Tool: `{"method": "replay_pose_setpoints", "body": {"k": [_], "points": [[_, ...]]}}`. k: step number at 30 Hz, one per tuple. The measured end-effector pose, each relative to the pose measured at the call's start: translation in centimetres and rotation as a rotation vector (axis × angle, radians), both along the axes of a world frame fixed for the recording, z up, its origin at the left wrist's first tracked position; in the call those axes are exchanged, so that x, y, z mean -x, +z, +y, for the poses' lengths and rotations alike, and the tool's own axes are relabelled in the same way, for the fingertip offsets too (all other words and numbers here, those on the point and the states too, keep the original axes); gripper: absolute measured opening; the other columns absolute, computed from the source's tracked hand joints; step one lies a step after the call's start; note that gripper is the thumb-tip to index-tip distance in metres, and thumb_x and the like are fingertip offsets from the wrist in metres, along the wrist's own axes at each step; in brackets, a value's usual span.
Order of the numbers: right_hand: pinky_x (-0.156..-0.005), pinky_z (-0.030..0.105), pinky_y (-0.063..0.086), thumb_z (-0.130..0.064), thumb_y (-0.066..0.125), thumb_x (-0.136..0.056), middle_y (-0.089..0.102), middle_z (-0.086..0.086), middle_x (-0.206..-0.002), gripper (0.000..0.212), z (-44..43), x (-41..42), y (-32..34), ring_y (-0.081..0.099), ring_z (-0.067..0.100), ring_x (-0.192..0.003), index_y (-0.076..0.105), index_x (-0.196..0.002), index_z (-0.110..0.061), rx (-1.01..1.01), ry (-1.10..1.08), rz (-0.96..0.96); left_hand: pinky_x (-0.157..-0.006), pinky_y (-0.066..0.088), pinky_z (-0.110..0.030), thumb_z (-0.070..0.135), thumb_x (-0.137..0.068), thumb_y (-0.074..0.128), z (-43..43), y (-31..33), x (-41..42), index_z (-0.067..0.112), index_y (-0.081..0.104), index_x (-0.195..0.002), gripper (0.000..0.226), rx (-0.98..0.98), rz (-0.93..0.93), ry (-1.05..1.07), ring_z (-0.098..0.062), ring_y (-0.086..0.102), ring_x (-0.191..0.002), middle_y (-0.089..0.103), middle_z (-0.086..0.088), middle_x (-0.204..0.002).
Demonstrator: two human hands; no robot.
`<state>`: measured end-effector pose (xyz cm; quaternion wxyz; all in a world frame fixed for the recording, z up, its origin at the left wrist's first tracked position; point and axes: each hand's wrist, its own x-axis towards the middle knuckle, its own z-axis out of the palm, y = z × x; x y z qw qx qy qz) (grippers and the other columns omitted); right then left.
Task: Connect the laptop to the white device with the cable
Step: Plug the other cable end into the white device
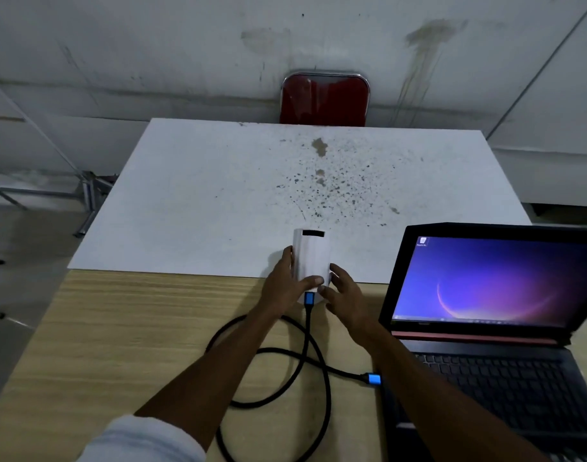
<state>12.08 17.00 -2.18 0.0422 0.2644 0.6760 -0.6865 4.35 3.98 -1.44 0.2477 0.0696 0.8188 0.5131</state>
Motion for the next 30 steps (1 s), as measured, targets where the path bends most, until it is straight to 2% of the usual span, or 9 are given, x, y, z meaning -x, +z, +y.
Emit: {"method": "replay_pose_setpoints", "body": {"k": [5,8,10,13,16,21,24,26,30], "points": [[-0.076,0.025,0.047,-0.021,0.060,-0.091,0.059,0.000,-0.130,0.046,0.0,0.5,-0.4,0.059,0.020,-0.117,0.048,-0.135,-0.028,-0.053,-0.001,0.002,-0.103,0.049,-0.050,0.038,-0.073,0.082,0.2,-0.5,-0.6,0.022,0.030,-0.146,0.091,-0.041,-0.017,0.057,-0.026,0.052,-0.128,0.051,-0.004,-0.144],[-0.092,0.038,0.054,-0.029,0.063,-0.090,0.058,-0.001,-0.132,0.049,0.0,0.3,-0.8,0.058,0.019,-0.120,0.048,-0.136,-0.029,-0.049,-0.050,-0.004,-0.103,0.049,-0.049,0.041,-0.074,0.080,0.4,-0.4,-0.4,0.023,0.026,-0.149,0.094,-0.028,-0.001,0.033,-0.026,0.051,-0.130,0.049,-0.003,-0.146],[-0.101,0.046,0.052,-0.034,0.065,-0.088,0.058,0.001,-0.132,0.050,0.2,0.2,-1.0,0.057,0.019,-0.121,0.049,-0.135,-0.028,-0.045,-0.094,-0.002,-0.104,0.049,-0.048,0.044,-0.075,0.078,0.7,-0.4,-0.7,0.024,0.024,-0.150,0.095,-0.008,0.015,0.026,-0.025,0.051,-0.130,0.048,-0.002,-0.147],[-0.101,0.046,0.052,-0.034,0.064,-0.089,0.060,0.000,-0.130,0.047,0.6,0.3,-1.2,0.059,0.018,-0.119,0.050,-0.134,-0.029,-0.048,-0.089,-0.002,-0.099,0.052,-0.047,0.047,-0.075,0.077,0.9,-0.5,-0.9,0.024,0.031,-0.146,0.088,-0.002,0.053,0.050,-0.023,0.055,-0.125,0.053,-0.001,-0.142],[-0.100,0.047,0.052,-0.033,0.064,-0.088,0.059,0.003,-0.131,0.049,0.5,0.2,-1.3,0.059,0.021,-0.120,0.049,-0.135,-0.027,-0.055,-0.091,-0.021,-0.099,0.053,-0.047,0.043,-0.078,0.076,0.6,-0.6,-0.7,0.022,0.034,-0.144,0.081,-0.036,-0.006,0.011,-0.024,0.056,-0.124,0.055,-0.003,-0.140],[-0.080,0.030,0.052,-0.033,0.065,-0.087,0.059,0.002,-0.132,0.051,0.1,0.1,-1.1,0.059,0.023,-0.120,0.048,-0.134,-0.026,-0.016,-0.099,-0.018,-0.094,0.054,-0.035,0.042,-0.080,0.075,0.1,-0.6,-0.7,0.024,0.039,-0.142,0.074,-0.068,-0.062,-0.007,-0.021,0.059,-0.120,0.059,-0.001,-0.137],[-0.083,0.031,0.050,-0.032,0.064,-0.088,0.060,0.000,-0.130,0.046,0.3,0.2,-1.0,0.060,0.020,-0.116,0.049,-0.132,-0.027,-0.034,-0.086,-0.029,-0.089,0.054,-0.030,0.042,-0.082,0.073,0.3,-0.6,-1.0,0.024,0.040,-0.141,0.070,-0.085,-0.070,-0.005,-0.020,0.059,-0.118,0.060,-0.002,-0.135],[-0.085,0.029,0.051,-0.030,0.062,-0.090,0.059,-0.003,-0.126,0.045,0.4,0.1,-0.9,0.059,0.015,-0.112,0.048,-0.133,-0.024,-0.060,-0.068,-0.033,-0.088,0.054,-0.029,0.041,-0.083,0.072,0.3,-0.6,-1.0,0.023,0.039,-0.141,0.069,-0.087,-0.081,-0.015,-0.021,0.059,-0.119,0.059,-0.003,-0.135],[-0.066,0.012,0.046,-0.018,0.058,-0.094,0.058,-0.014,-0.110,0.041,0.5,0.0,-0.6,0.057,-0.002,-0.093,0.048,-0.134,-0.019,-0.076,-0.074,-0.044,-0.090,0.048,-0.024,0.043,-0.084,0.071,-0.2,-0.3,-0.7,0.019,0.023,-0.152,0.086,-0.063,-0.112,-0.014,-0.020,0.048,-0.132,0.045,-0.005,-0.150]]}}
